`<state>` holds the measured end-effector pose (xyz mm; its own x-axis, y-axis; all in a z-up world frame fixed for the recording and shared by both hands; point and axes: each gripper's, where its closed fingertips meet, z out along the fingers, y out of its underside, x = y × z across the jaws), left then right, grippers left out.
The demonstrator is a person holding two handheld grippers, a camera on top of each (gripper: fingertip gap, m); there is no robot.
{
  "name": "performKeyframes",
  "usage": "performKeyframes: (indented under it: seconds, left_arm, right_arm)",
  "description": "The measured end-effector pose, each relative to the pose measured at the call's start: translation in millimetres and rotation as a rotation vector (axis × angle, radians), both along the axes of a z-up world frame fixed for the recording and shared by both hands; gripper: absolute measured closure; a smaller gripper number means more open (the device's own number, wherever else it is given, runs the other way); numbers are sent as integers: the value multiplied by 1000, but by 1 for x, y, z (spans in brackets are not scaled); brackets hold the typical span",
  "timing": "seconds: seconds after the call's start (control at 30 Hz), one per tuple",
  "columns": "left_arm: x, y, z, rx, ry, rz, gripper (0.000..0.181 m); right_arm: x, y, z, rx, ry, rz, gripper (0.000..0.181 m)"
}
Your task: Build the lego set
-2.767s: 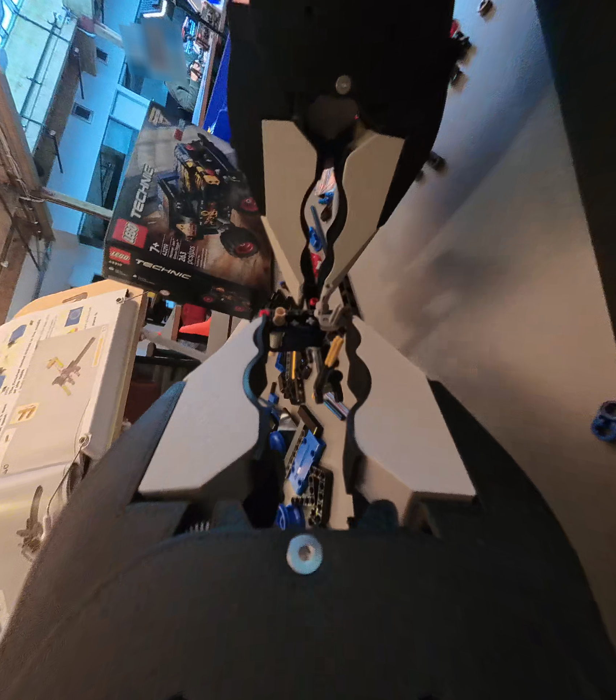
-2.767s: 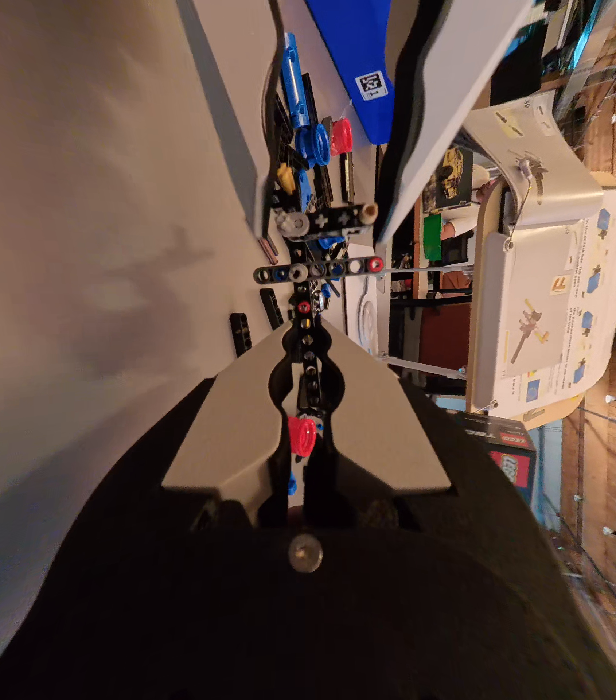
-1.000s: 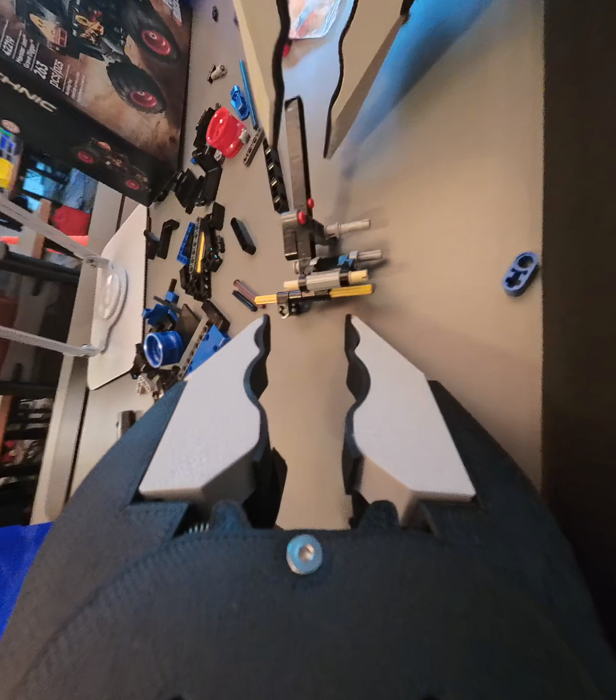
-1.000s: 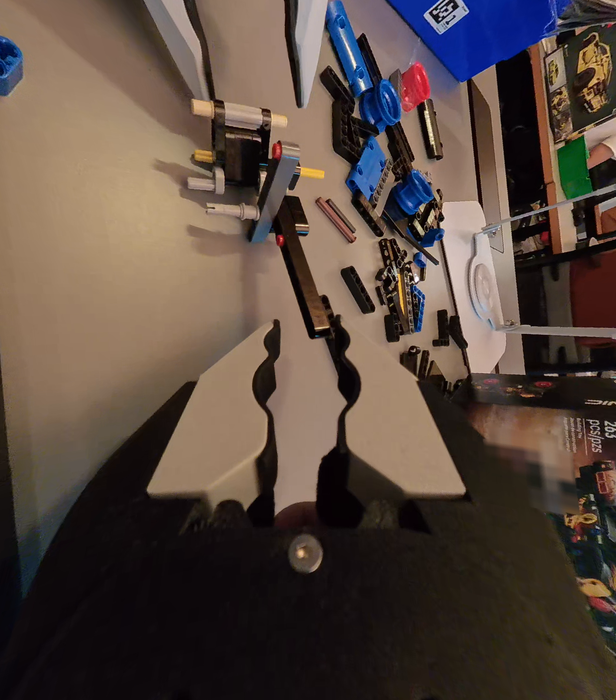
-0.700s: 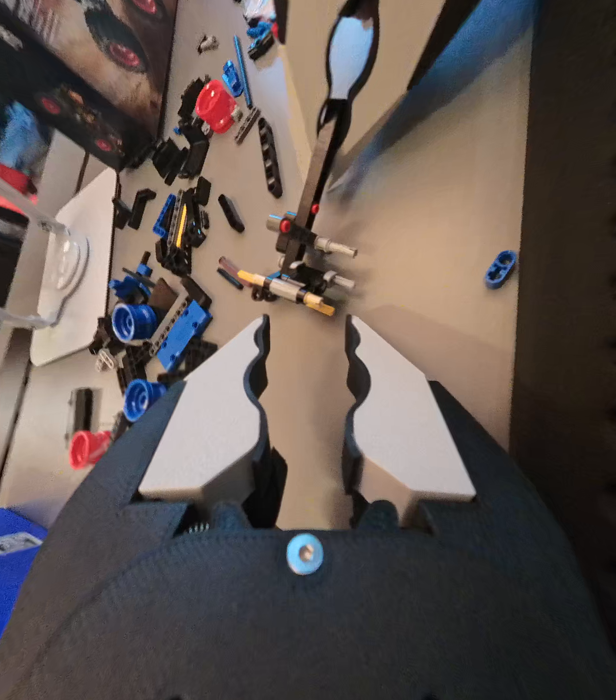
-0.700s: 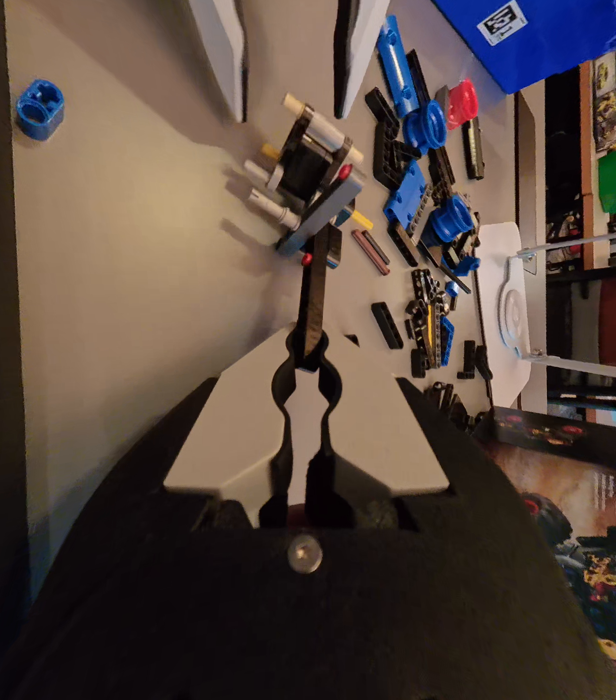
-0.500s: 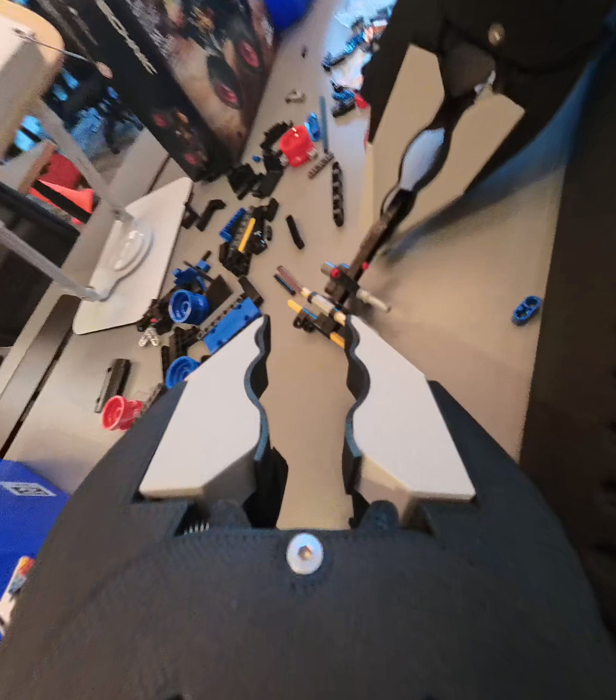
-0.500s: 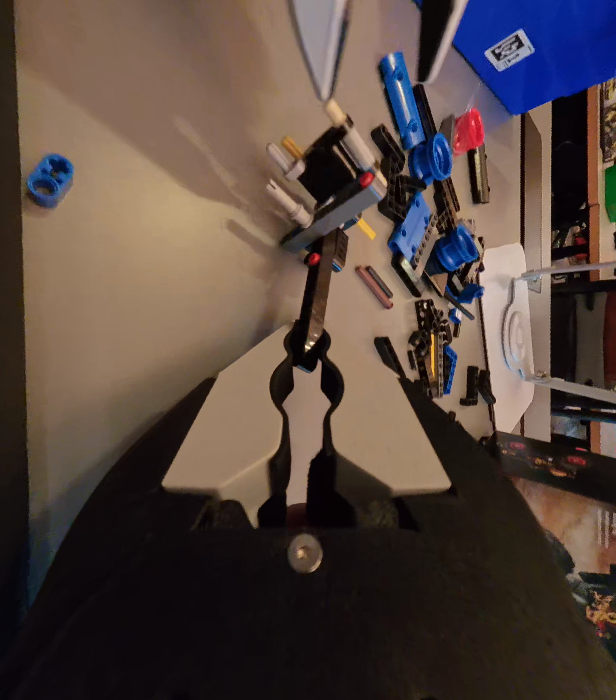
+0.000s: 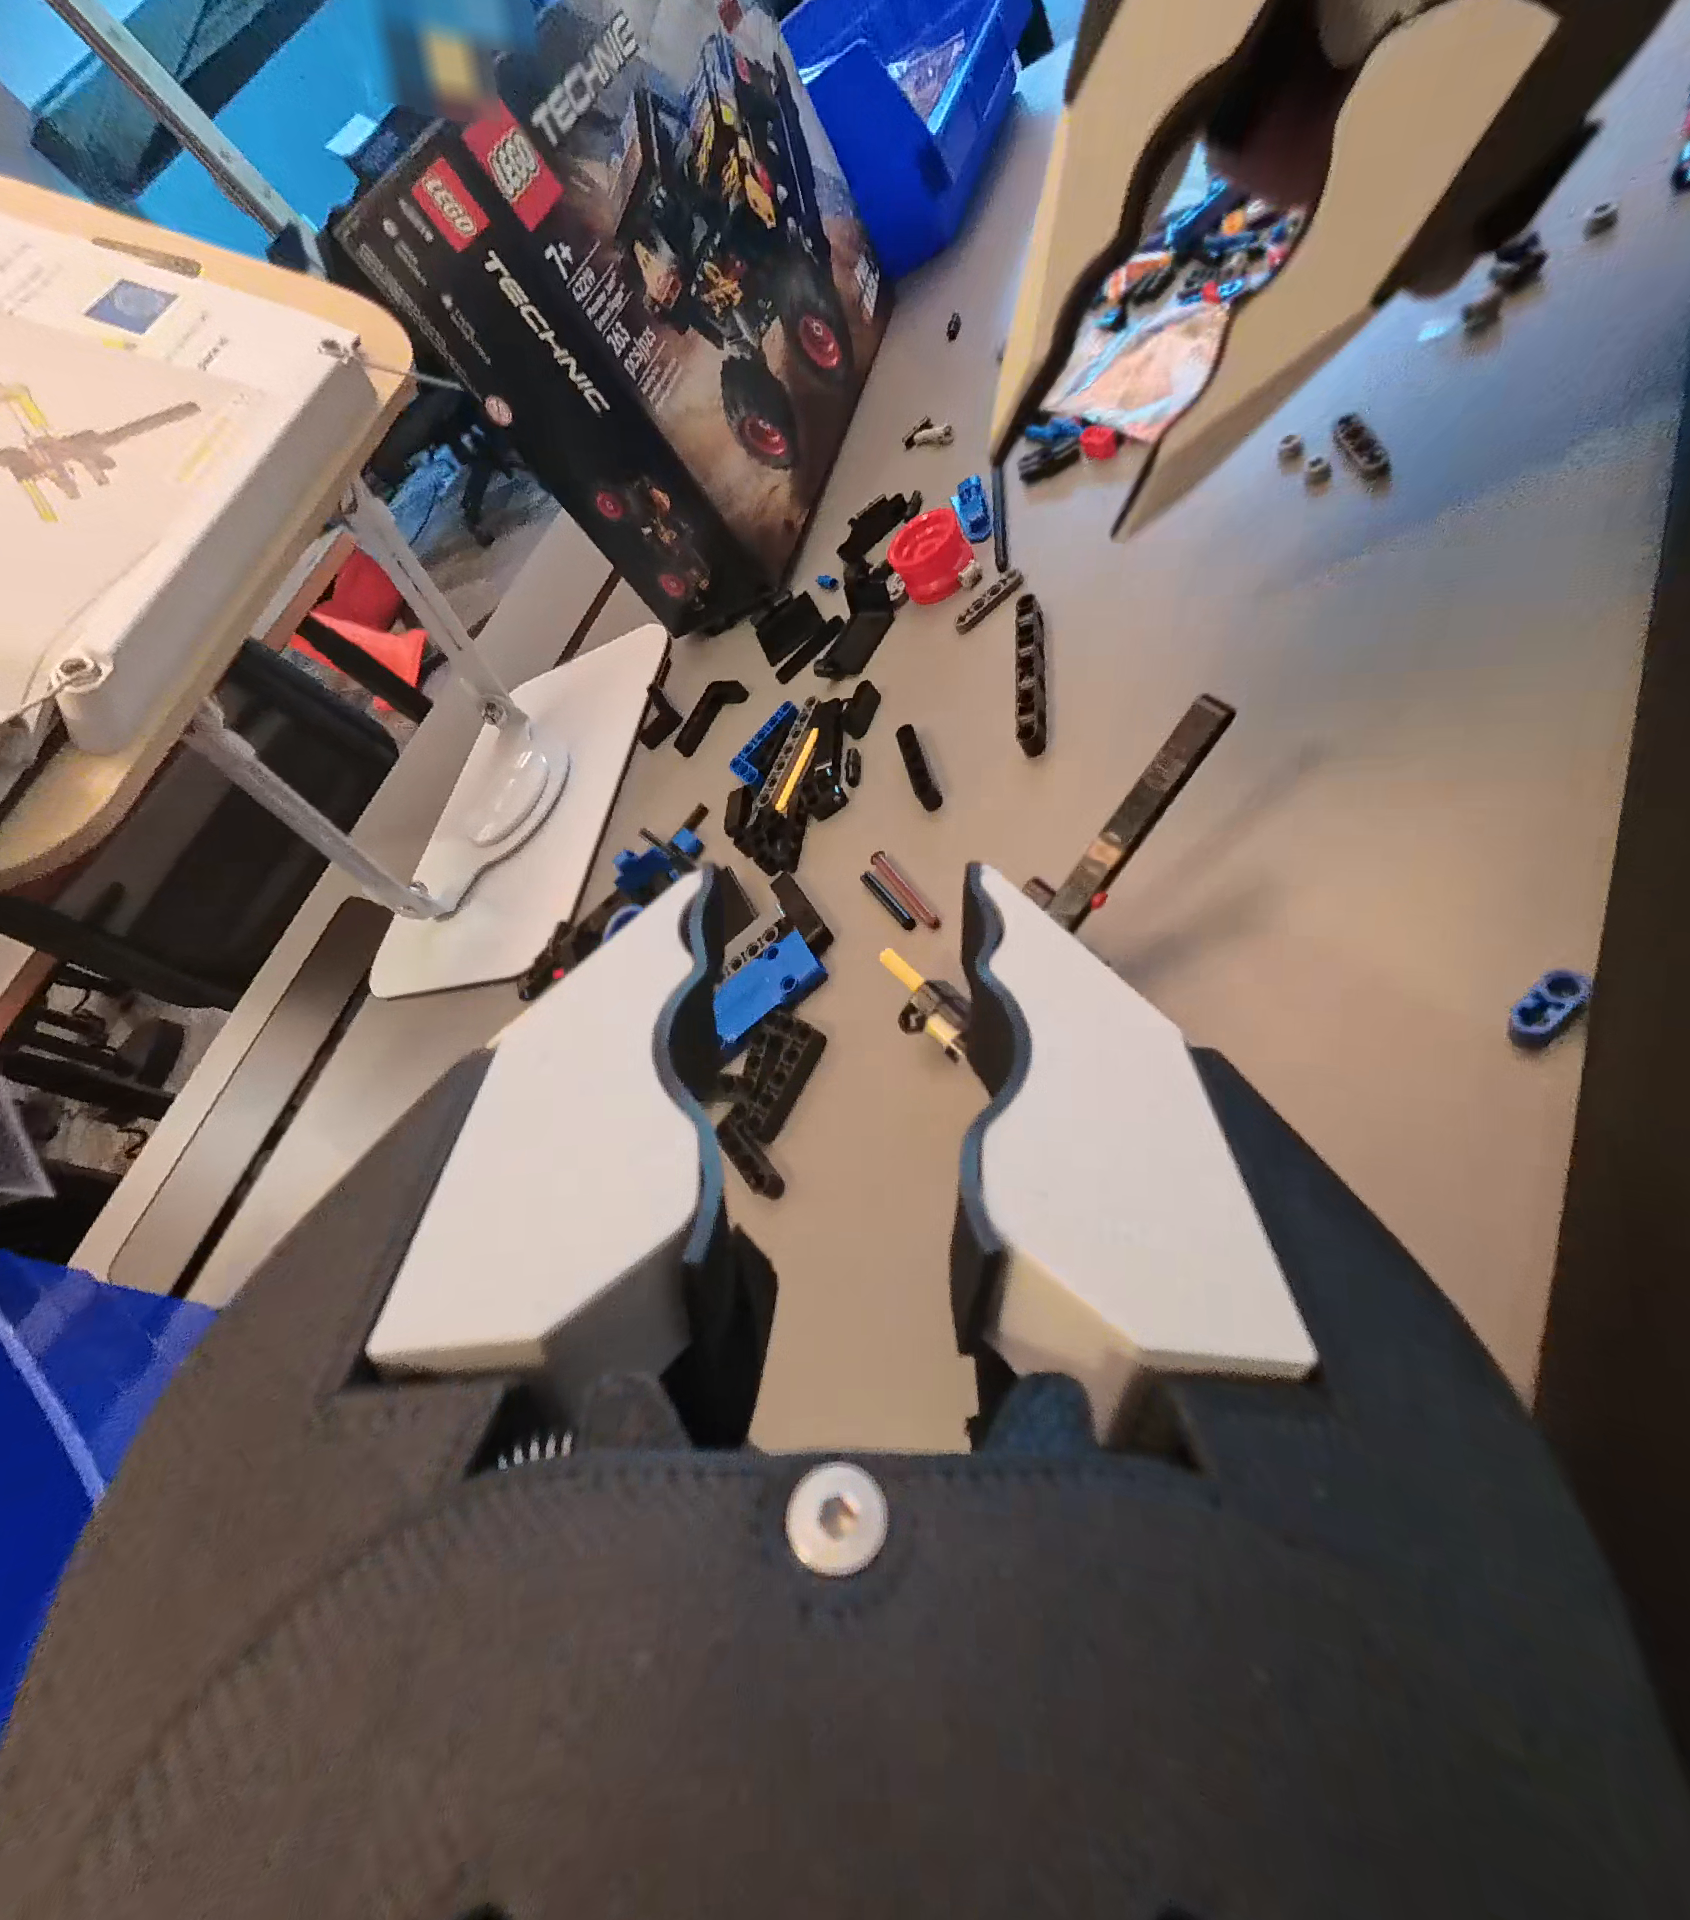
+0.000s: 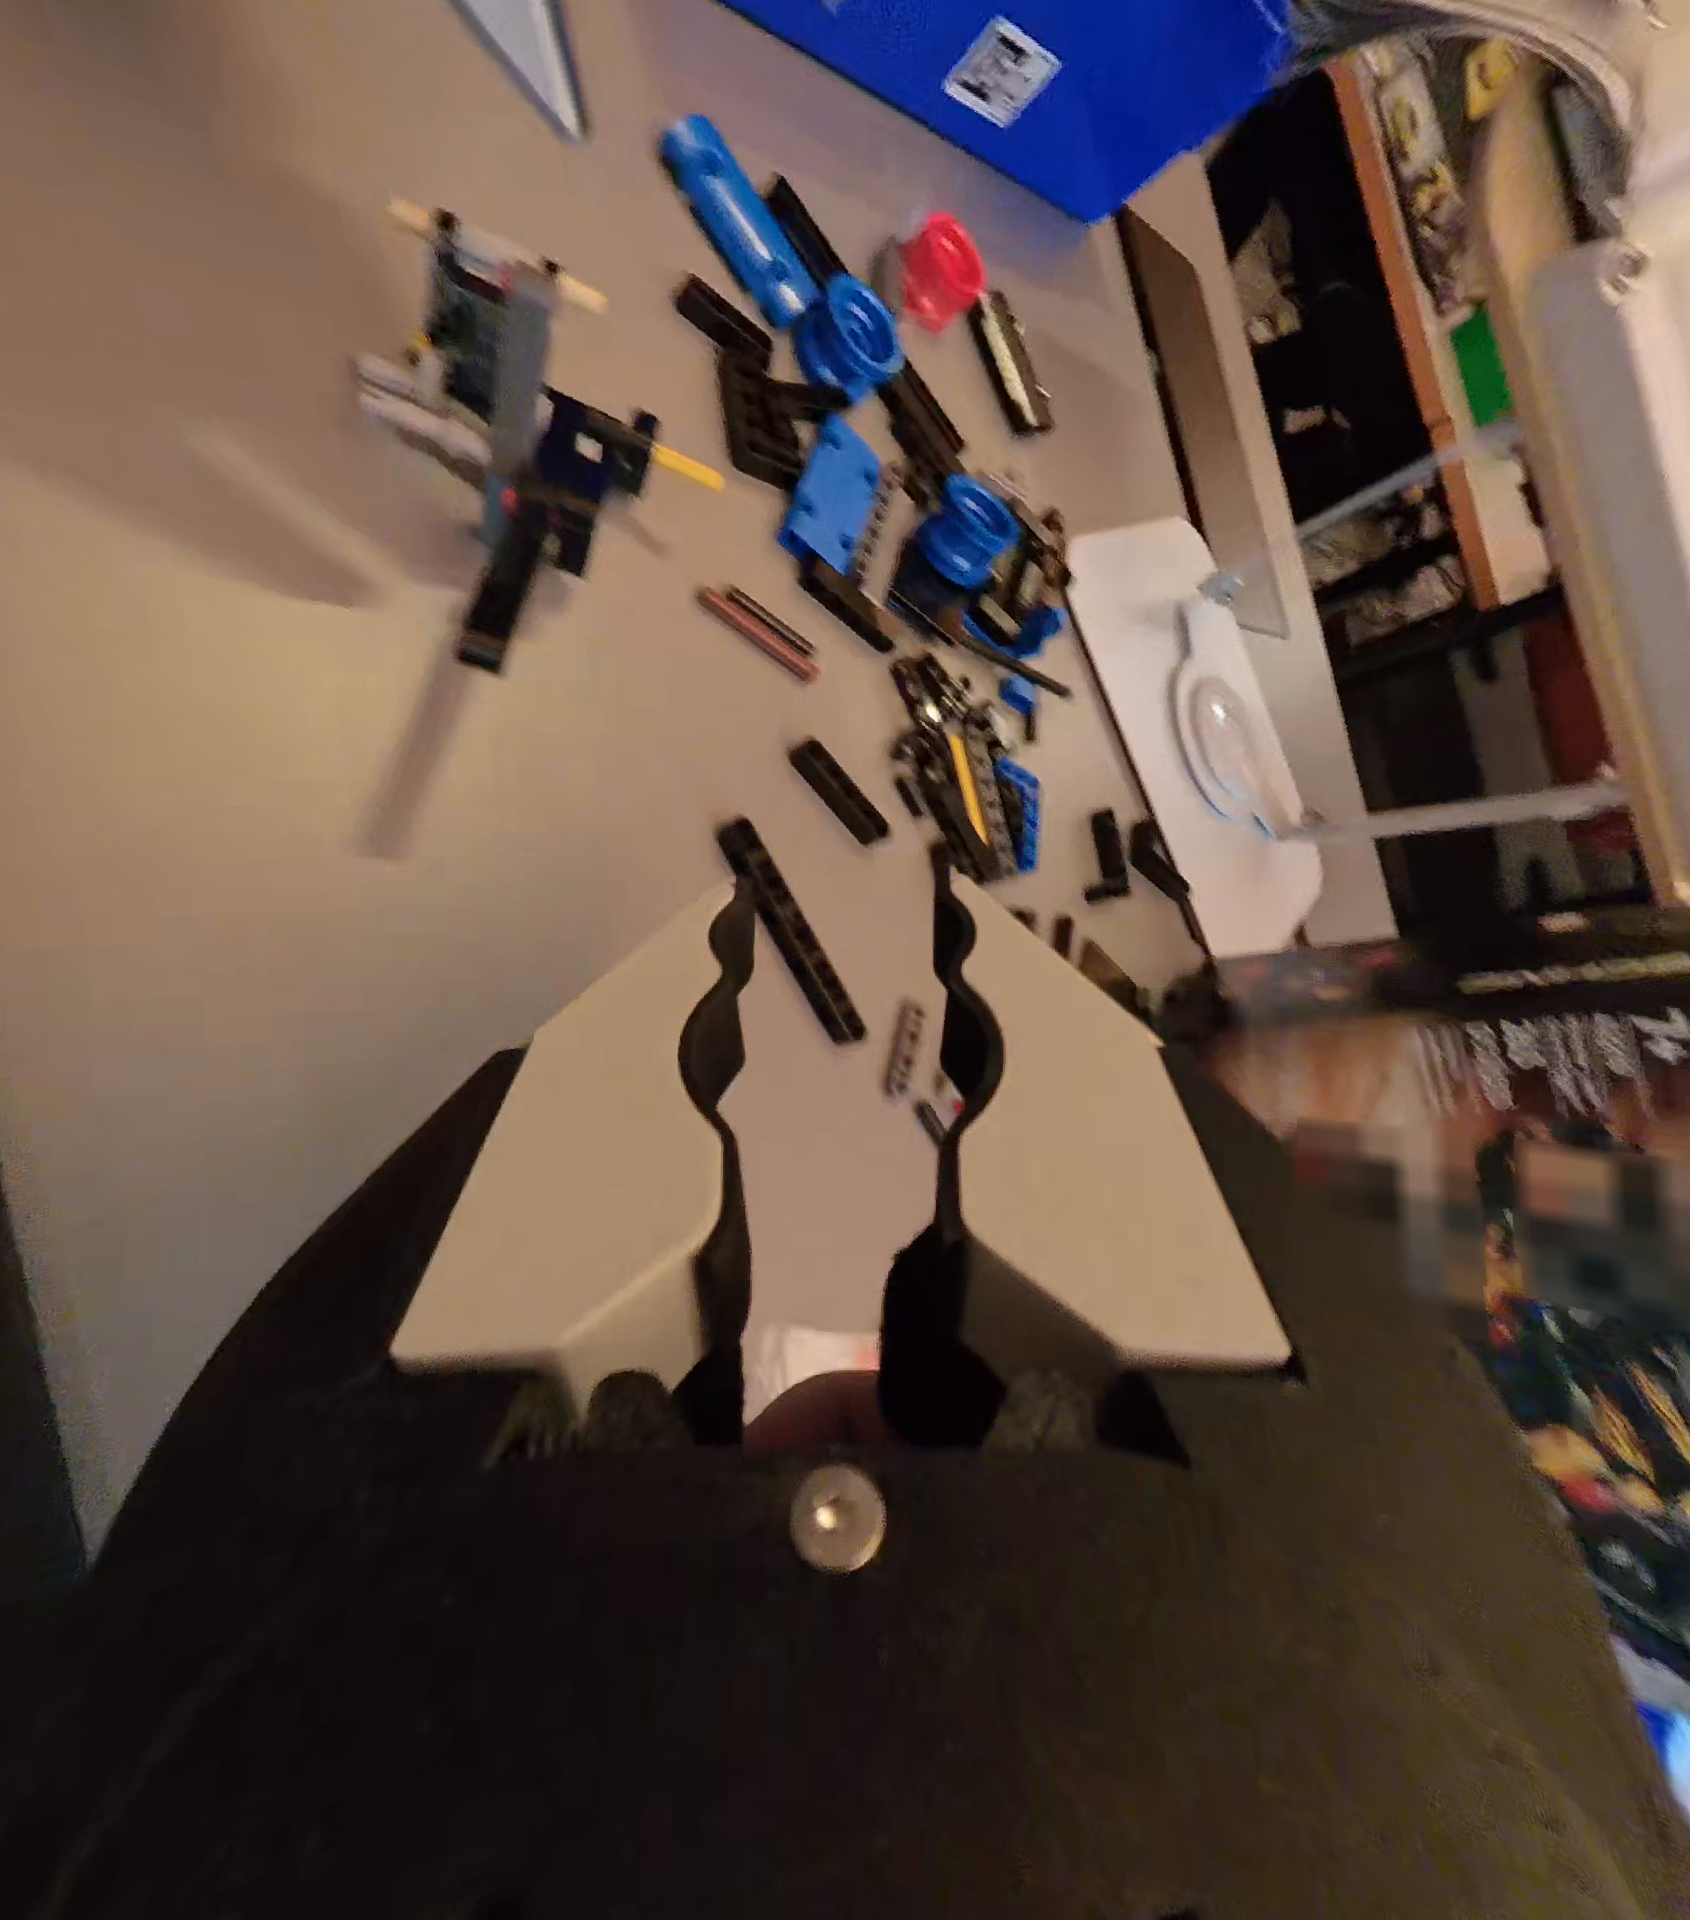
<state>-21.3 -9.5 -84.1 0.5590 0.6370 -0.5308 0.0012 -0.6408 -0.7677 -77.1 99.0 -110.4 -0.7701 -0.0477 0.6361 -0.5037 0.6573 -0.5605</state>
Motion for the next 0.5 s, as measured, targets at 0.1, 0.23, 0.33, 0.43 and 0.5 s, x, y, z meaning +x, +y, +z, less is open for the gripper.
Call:
performKeyframes:
  seconds: [0.1, 0.23, 0.33, 0.43, 0.5]
  left_arm:
    - [-7, 5, 5, -28, -17, 26, 136]
    - [-24, 11, 21, -49, -65, 93, 132]
    - [-40, 27, 43, -45, -32, 84, 134]
    - [-64, 34, 54, -40, 21, 107, 138]
    - [-78, 36, 51, -17, 45, 122, 139]
  right_arm:
    - [-15, 22, 14, -4, 31, -58, 150]
    - [-30, 49, 32, -21, 50, -122, 151]
    - [-42, 66, 42, -51, 5, -167, 155]
    - [-56, 80, 47, -39, -35, -206, 159]
    - [-67, 91, 48, -10, -53, -239, 160]
